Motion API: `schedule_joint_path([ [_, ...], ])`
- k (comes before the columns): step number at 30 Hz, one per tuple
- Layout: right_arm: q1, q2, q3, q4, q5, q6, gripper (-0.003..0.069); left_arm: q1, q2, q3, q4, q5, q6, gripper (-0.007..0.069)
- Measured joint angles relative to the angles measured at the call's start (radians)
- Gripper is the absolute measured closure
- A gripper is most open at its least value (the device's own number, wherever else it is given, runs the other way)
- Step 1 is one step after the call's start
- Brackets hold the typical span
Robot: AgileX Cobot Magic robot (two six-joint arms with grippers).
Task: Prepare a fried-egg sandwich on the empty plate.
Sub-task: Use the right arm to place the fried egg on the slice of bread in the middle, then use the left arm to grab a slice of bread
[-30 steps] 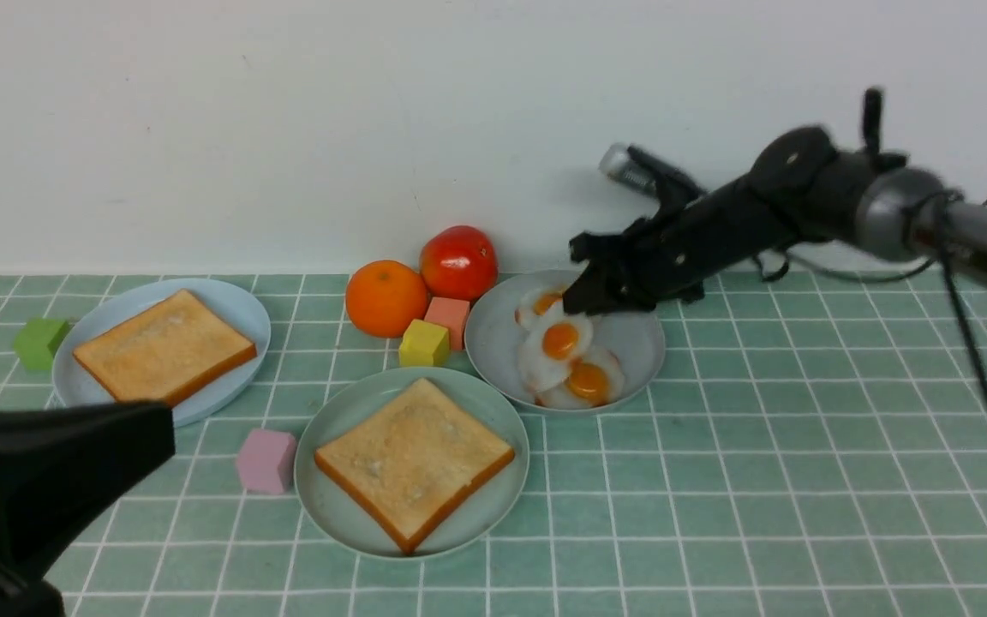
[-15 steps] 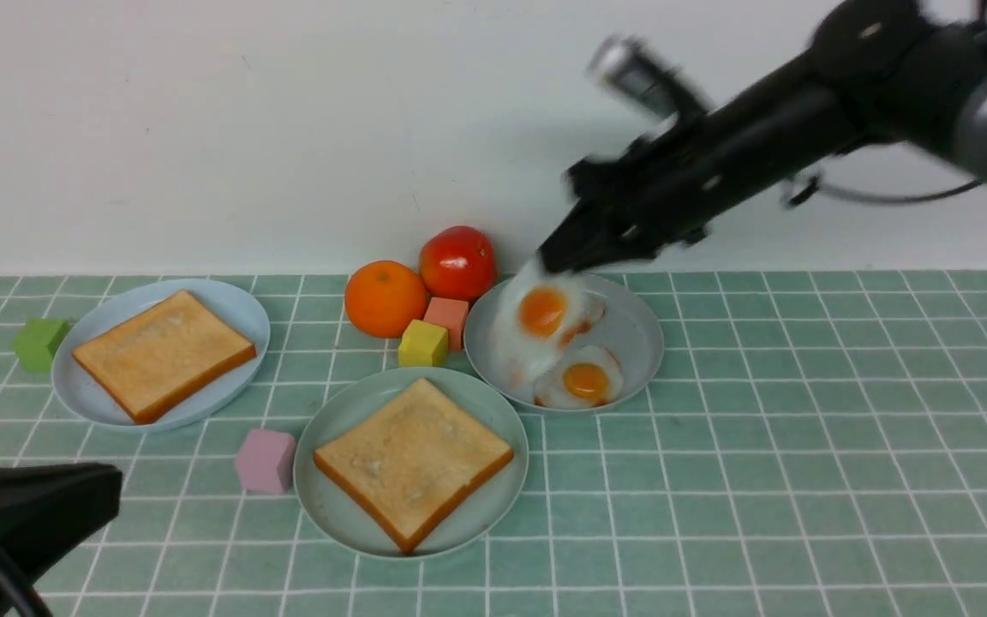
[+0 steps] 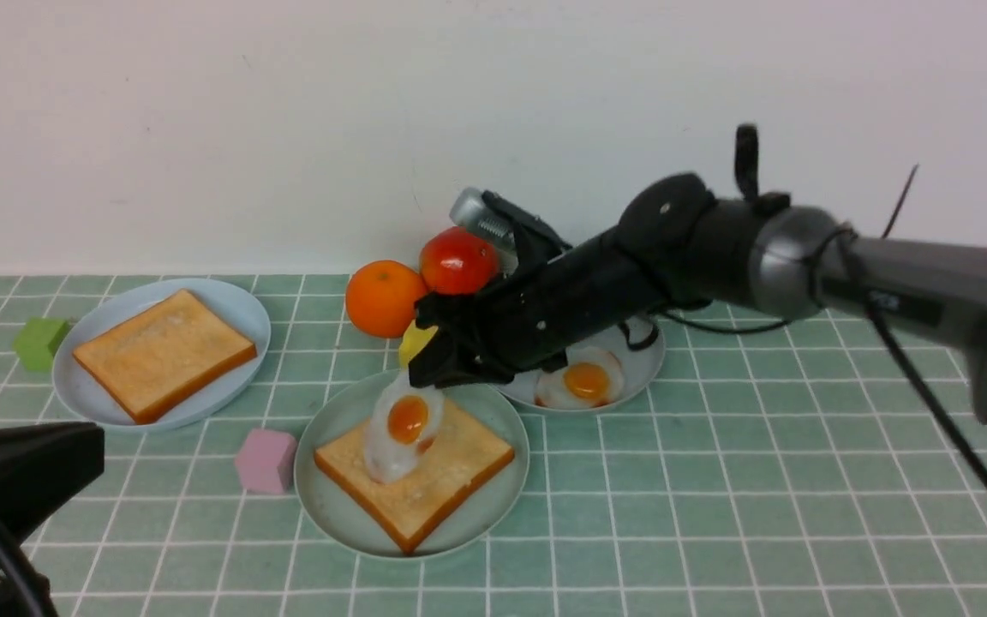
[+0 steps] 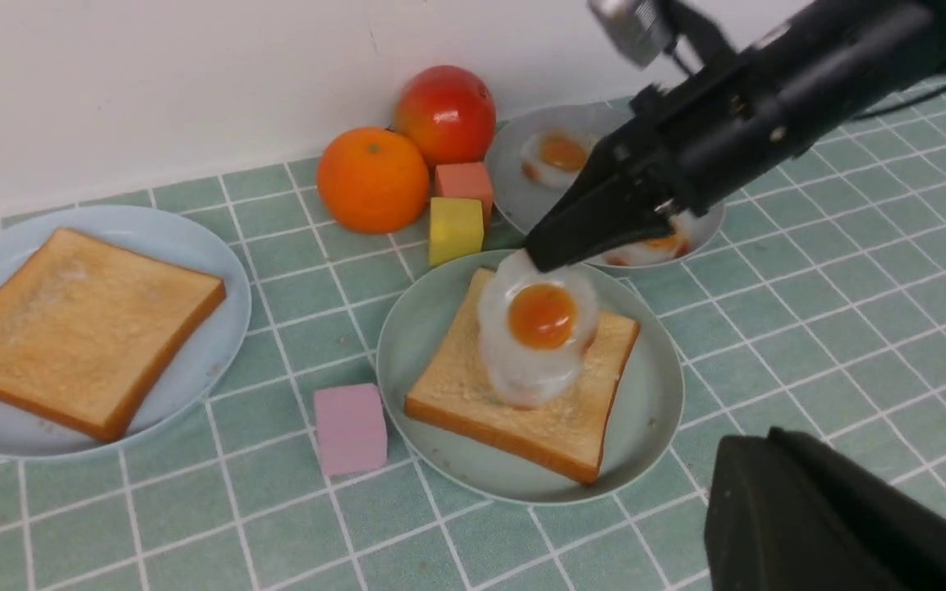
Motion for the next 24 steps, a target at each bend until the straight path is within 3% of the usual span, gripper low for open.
schedule_joint_path([
  [8, -0.002, 0.035, 0.002, 0.015, -0.013, 0.020, 0.0553, 0.000, 0.000, 0.000, 0.001, -0.008, 0.000, 0.0634],
  [18, -0.049, 0.028, 0.003, -0.085, 0.054, 0.025, 0.0255, 0.000, 0.000, 0.000, -0.004, -0.023, 0.000, 0.0624],
  [22, -0.094, -0.022, 0.005, -0.169, 0.137, 0.059, 0.0255, 0.000, 0.015, 0.000, -0.005, -0.014, -0.001, 0.0623],
  [24, -0.137, -0.126, 0.005, -0.276, 0.239, 0.087, 0.0323, 0.000, 0.073, 0.000, -0.006, 0.005, -0.001, 0.0623],
])
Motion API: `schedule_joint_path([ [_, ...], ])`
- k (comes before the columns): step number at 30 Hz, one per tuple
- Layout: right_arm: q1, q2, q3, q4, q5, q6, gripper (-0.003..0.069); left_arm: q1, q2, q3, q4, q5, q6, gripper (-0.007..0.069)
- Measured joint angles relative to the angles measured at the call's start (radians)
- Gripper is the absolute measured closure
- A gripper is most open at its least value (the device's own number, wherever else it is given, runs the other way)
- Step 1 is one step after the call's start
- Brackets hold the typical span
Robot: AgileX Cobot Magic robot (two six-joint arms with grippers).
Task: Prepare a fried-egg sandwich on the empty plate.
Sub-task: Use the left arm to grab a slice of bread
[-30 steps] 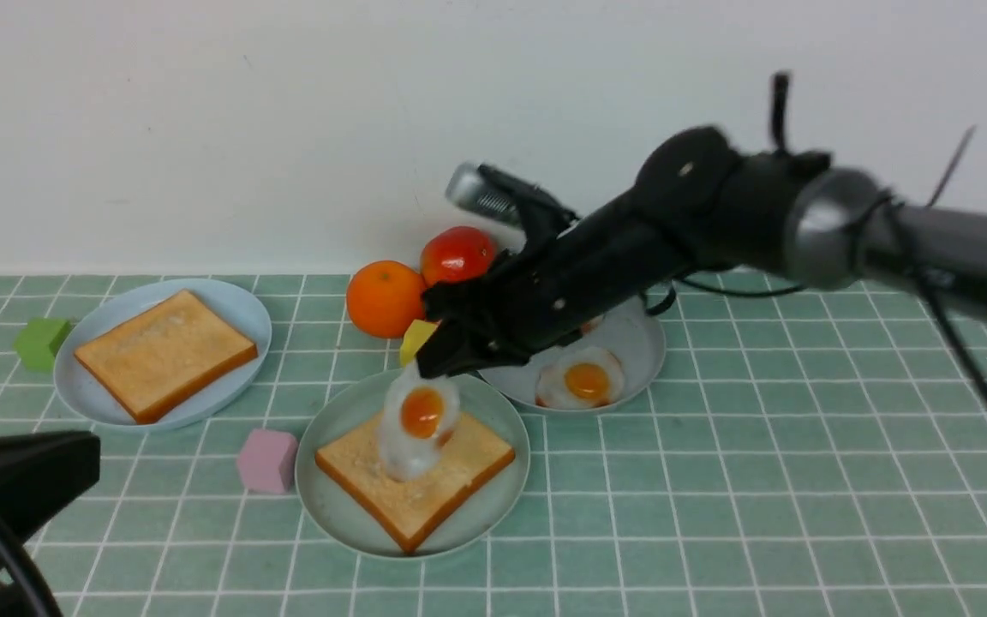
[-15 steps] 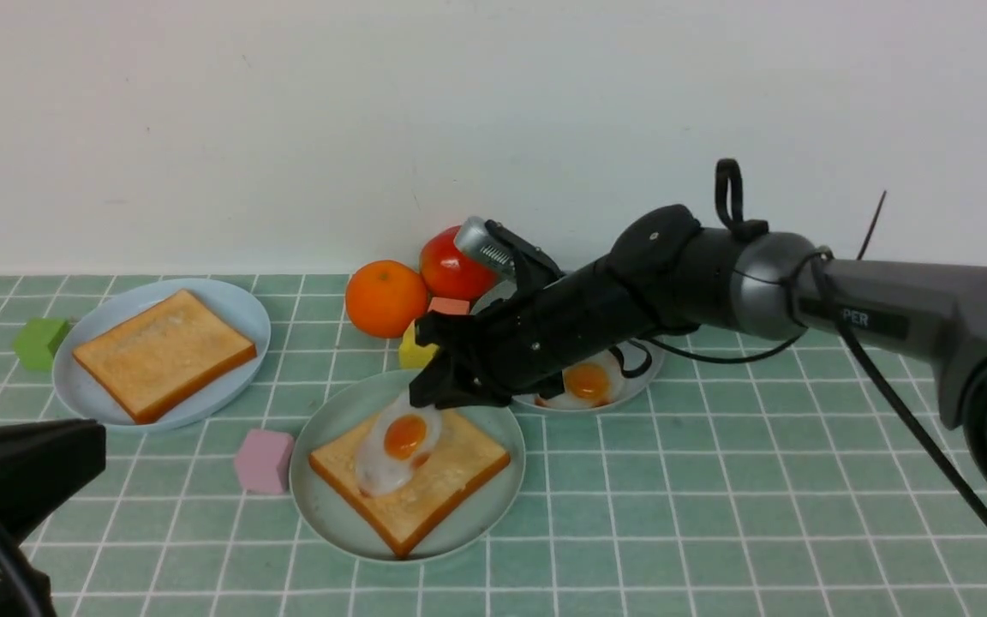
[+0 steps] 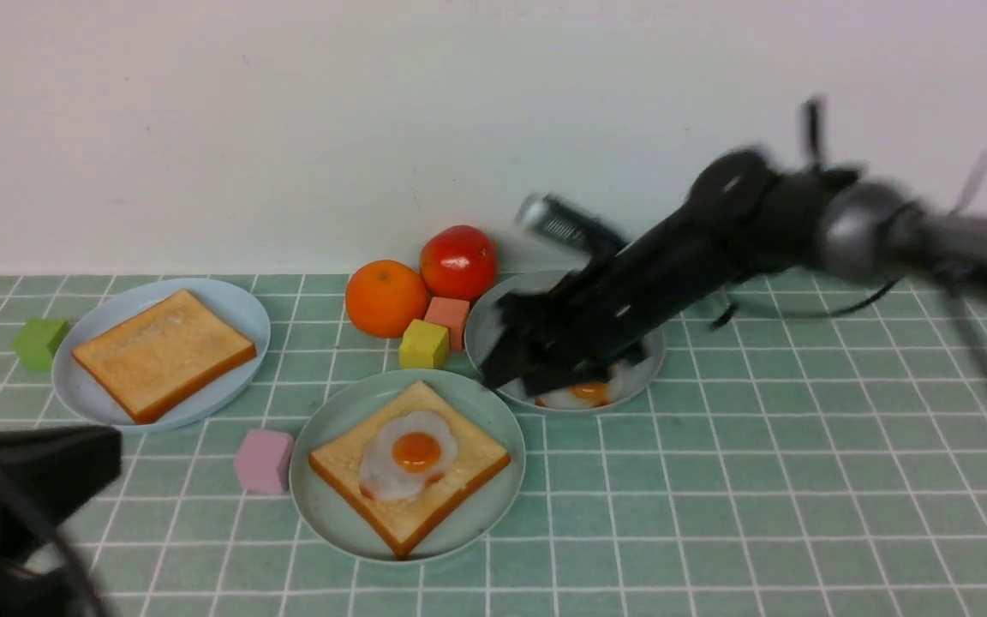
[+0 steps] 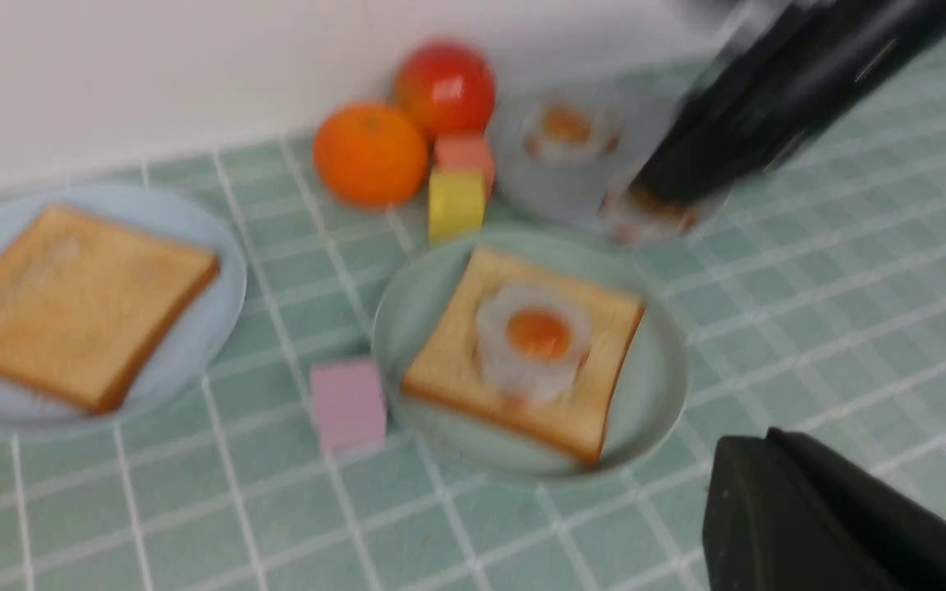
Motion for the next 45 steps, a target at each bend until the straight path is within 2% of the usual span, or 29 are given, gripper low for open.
schedule_joint_path([
  [2, -0.014, -0.078, 0.000, -0.094, 0.062, 0.025, 0.0385, 0.000, 0.056, 0.000, -0.006, 0.005, 0.000, 0.0623],
  [4, -0.018, -0.198, 0.004, -0.216, 0.136, 0.060, 0.0480, 0.000, 0.155, -0.012, -0.010, 0.004, 0.008, 0.0623],
  [7, -0.018, -0.366, 0.050, -0.334, 0.182, 0.117, 0.0580, 0.002, 0.302, -0.049, -0.010, 0.001, 0.050, 0.0623],
  [9, -0.018, -0.464, 0.086, -0.389, 0.189, 0.142, 0.0617, 0.014, 0.386, -0.082, -0.012, 0.002, 0.067, 0.0632],
  [11, -0.018, -0.617, 0.167, -0.445, 0.186, 0.174, 0.0645, 0.067, 0.495, -0.146, -0.020, 0.000, 0.088, 0.0638],
  [12, -0.018, -0.617, 0.174, -0.449, 0.186, 0.176, 0.0645, 0.073, 0.495, -0.146, -0.020, 0.000, 0.092, 0.0638],
  [15, -0.018, -0.807, 0.287, -0.470, 0.157, 0.201, 0.0651, 0.189, 0.602, -0.228, -0.054, -0.009, 0.173, 0.0638],
  [16, -0.018, -0.901, 0.360, -0.474, 0.137, 0.210, 0.0651, 0.271, 0.653, -0.272, -0.103, -0.013, 0.254, 0.0638],
  [17, -0.018, -0.912, 0.360, -0.474, 0.134, 0.210, 0.0651, 0.281, 0.659, -0.277, -0.103, -0.013, 0.254, 0.0638],
  [18, -0.018, -1.007, 0.433, -0.477, 0.113, 0.215, 0.0652, 0.377, 0.717, -0.323, -0.185, -0.016, 0.364, 0.0638],
  [19, -0.018, -1.017, 0.433, -0.477, 0.112, 0.215, 0.0652, 0.387, 0.724, -0.328, -0.185, -0.017, 0.364, 0.0638],
  [20, -0.018, -1.080, 0.477, -0.477, 0.104, 0.217, 0.0652, 0.458, 0.774, -0.358, -0.249, -0.022, 0.463, 0.0638],
  [22, -0.018, -1.170, 0.536, -0.477, 0.102, 0.217, 0.0652, 0.548, 0.865, -0.405, -0.329, -0.043, 0.589, 0.0638],
  [23, -0.018, -1.170, 0.540, -0.477, 0.102, 0.217, 0.0652, 0.561, 0.874, -0.410, -0.339, -0.045, 0.612, 0.0638],
  [24, -0.018, -1.218, 0.565, -0.480, 0.102, 0.217, 0.0652, 0.598, 0.944, -0.448, -0.370, -0.051, 0.691, 0.0638],
  [27, -0.018, -1.278, 0.594, -0.485, 0.102, 0.217, 0.0652, 0.644, 1.050, -0.515, -0.393, -0.044, 0.755, 0.0632],
  [31, -0.018, -1.327, 0.611, -0.489, 0.116, 0.217, 0.0652, 0.680, 1.164, -0.600, -0.388, -0.026, 0.780, 0.0576],
  [35, -0.018, -1.338, 0.621, -0.499, 0.151, 0.217, 0.0652, 0.691, 1.251, -0.677, -0.302, -0.040, 0.806, 0.0403],
  [36, -0.018, -1.338, 0.621, -0.499, 0.153, 0.217, 0.0652, 0.691, 1.256, -0.680, -0.298, -0.046, 0.809, 0.0386],
  [37, -0.018, -1.338, 0.626, -0.503, 0.164, 0.217, 0.0652, 0.691, 1.275, -0.687, -0.266, -0.066, 0.838, 0.0321],
  [38, -0.018, -1.338, 0.626, -0.503, 0.166, 0.217, 0.0652, 0.691, 1.277, -0.687, -0.266, -0.069, 0.842, 0.0314],
  [40, -0.018, -1.338, 0.628, -0.503, 0.166, 0.217, 0.0651, 0.691, 1.303, -0.687, -0.230, -0.095, 0.889, 0.0243],
  [45, -0.018, -1.339, 0.628, -0.484, 0.151, 0.217, 0.0648, 0.691, 1.362, -0.687, -0.203, -0.139, 0.936, 0.0203],
])
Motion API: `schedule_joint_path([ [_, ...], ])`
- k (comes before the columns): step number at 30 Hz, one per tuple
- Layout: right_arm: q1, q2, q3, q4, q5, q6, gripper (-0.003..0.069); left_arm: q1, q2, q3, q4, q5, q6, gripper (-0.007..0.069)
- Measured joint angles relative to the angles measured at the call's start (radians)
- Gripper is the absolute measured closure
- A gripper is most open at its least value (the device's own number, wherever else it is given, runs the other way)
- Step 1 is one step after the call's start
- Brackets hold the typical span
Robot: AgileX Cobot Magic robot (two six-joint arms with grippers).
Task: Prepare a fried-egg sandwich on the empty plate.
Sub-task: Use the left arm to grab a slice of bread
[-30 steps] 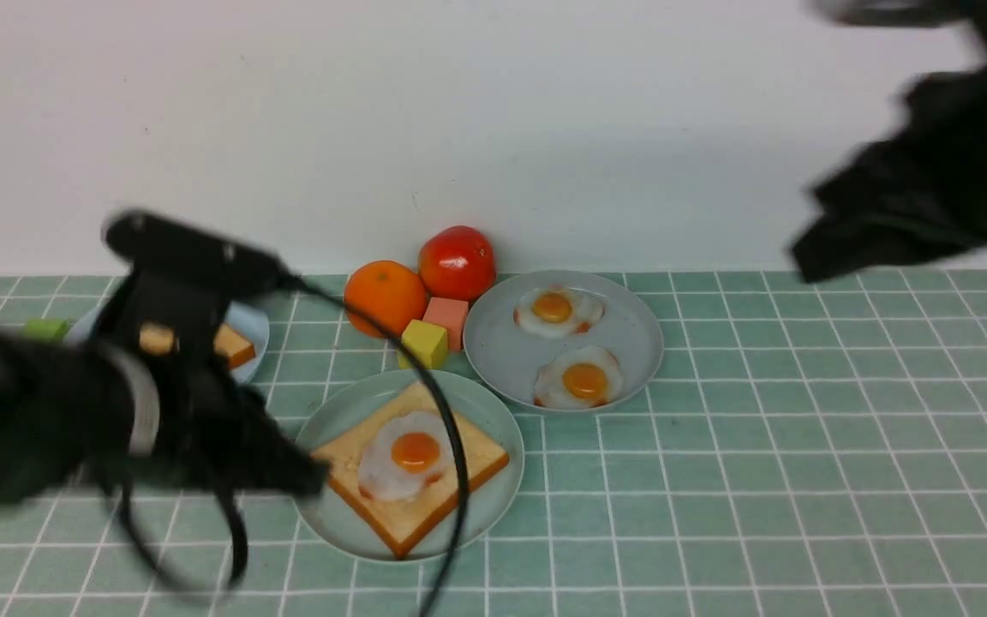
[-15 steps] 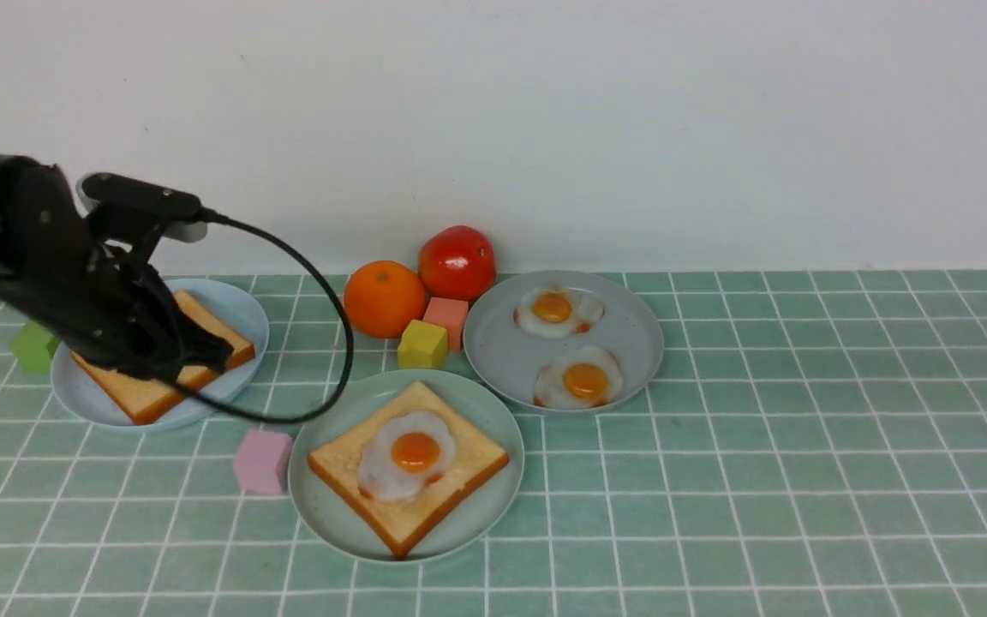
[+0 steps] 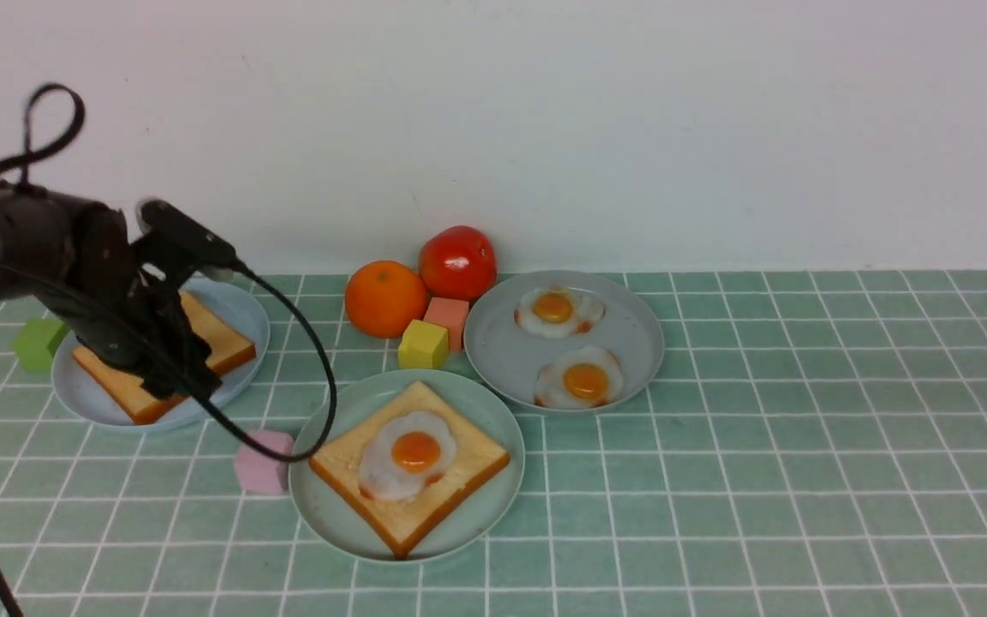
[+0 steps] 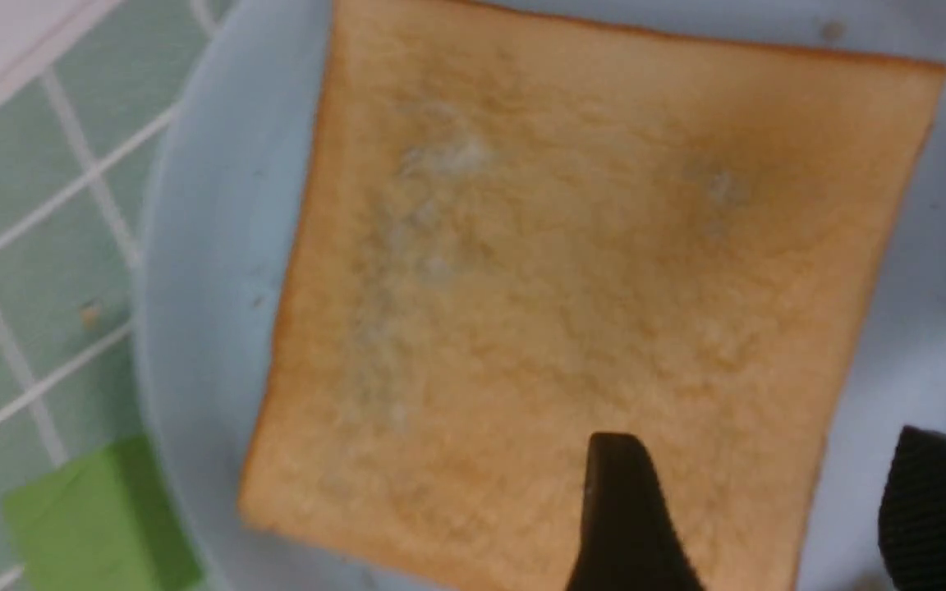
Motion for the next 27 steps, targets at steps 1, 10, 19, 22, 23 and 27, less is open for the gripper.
schedule_joint_path([
  [1, 0.000, 0.000, 0.000, 0.012, -0.002, 0.000, 0.0648, 0.000, 0.021, 0.000, 0.003, -0.011, 0.004, 0.0200],
  [10, 0.000, 0.000, 0.000, 0.064, -0.008, 0.000, 0.0645, 0.000, 0.064, -0.020, 0.012, -0.035, -0.033, 0.0261],
  [19, 0.000, -0.004, 0.000, 0.121, -0.007, -0.024, 0.0641, -0.003, 0.045, -0.023, 0.045, 0.015, -0.061, 0.0502],
  [22, 0.000, -0.004, 0.000, 0.121, -0.002, -0.034, 0.0638, -0.003, -0.001, -0.011, 0.040, 0.063, -0.065, 0.0533],
  [23, 0.000, -0.004, 0.000, 0.121, 0.004, -0.041, 0.0637, -0.002, -0.048, -0.008, 0.024, 0.083, -0.068, 0.0554],
  [27, 0.000, -0.004, 0.000, 0.121, 0.008, -0.048, 0.0634, -0.031, -0.180, -0.007, -0.039, 0.125, -0.097, 0.0568],
])
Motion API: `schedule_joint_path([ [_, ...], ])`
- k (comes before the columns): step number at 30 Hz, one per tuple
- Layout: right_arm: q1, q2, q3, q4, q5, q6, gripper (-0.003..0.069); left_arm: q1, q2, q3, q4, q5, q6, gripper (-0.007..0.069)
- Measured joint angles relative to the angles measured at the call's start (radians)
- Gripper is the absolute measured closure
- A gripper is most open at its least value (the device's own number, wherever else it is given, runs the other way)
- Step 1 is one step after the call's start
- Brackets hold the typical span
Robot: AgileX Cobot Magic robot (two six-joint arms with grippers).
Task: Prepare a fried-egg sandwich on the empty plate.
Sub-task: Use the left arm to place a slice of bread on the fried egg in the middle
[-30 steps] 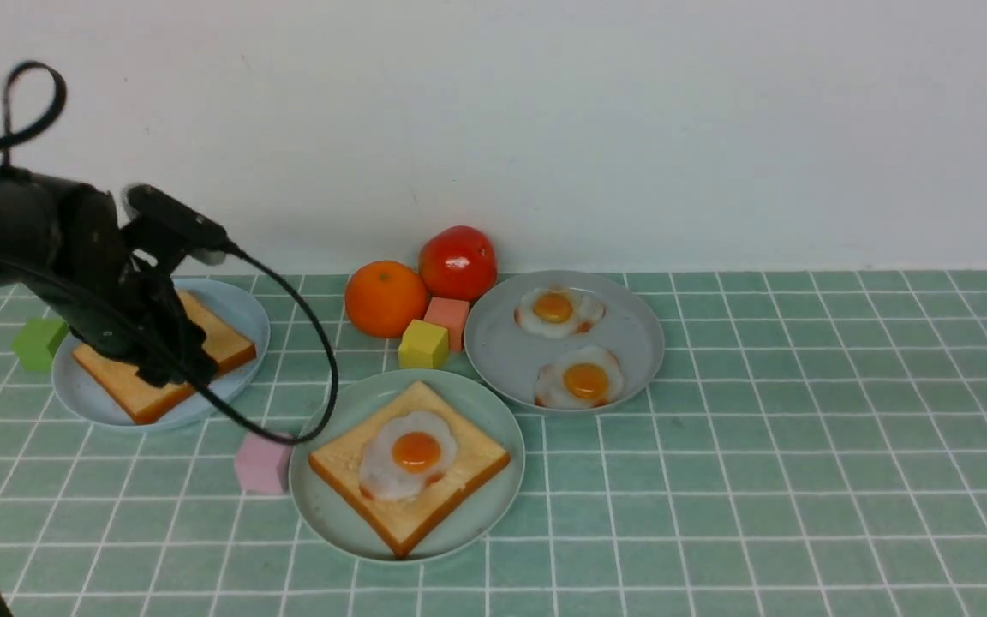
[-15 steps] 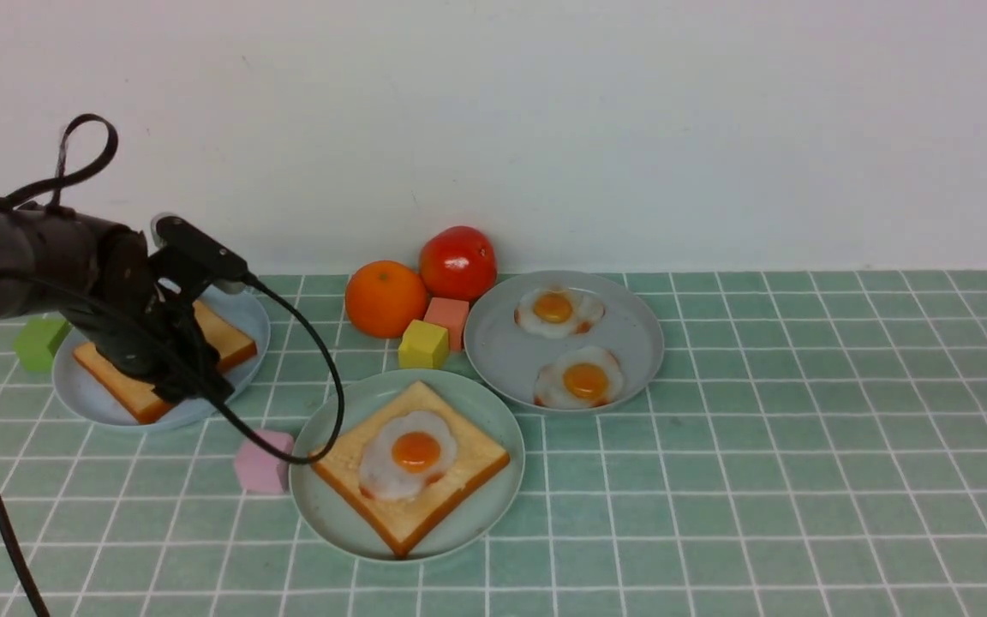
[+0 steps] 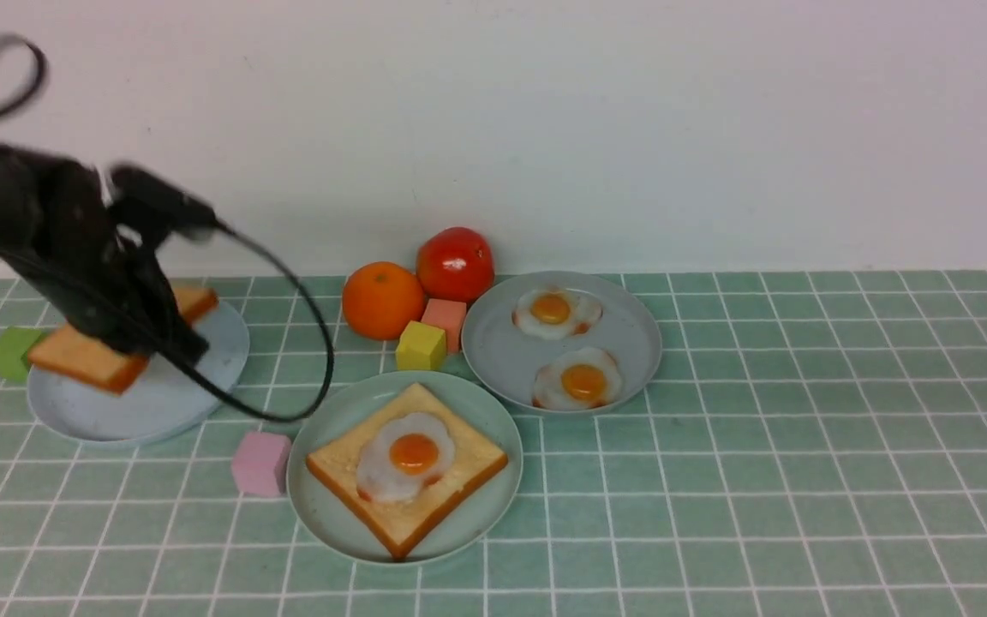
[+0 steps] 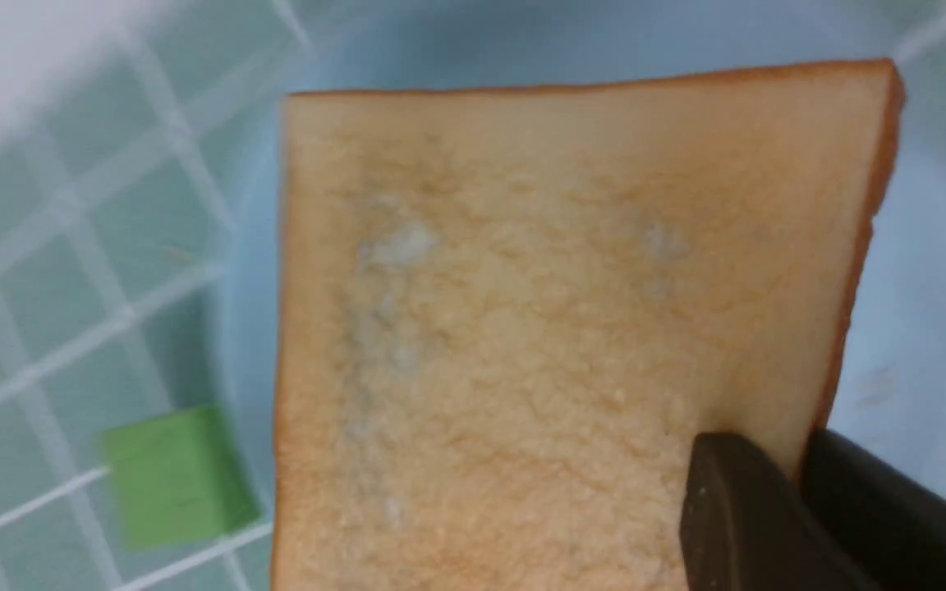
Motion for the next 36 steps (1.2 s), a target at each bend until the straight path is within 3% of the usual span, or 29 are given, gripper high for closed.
schedule_joint_path([
  [4, 0.000, 0.000, 0.000, -0.006, 0.000, -0.002, 0.0628, -0.137, -0.123, 0.000, -0.041, 0.072, -0.050, 0.0568],
  [9, 0.000, 0.000, 0.000, -0.010, 0.001, -0.003, 0.0627, -0.385, -0.137, 0.002, -0.033, 0.191, -0.152, 0.0568],
  [16, 0.000, 0.000, 0.000, -0.006, 0.028, -0.003, 0.0622, -0.567, -0.060, 0.015, 0.083, 0.200, -0.256, 0.0569],
  [36, 0.000, 0.000, 0.000, 0.019, 0.084, -0.003, 0.0617, -0.595, 0.064, 0.015, 0.091, 0.174, -0.279, 0.0573],
])
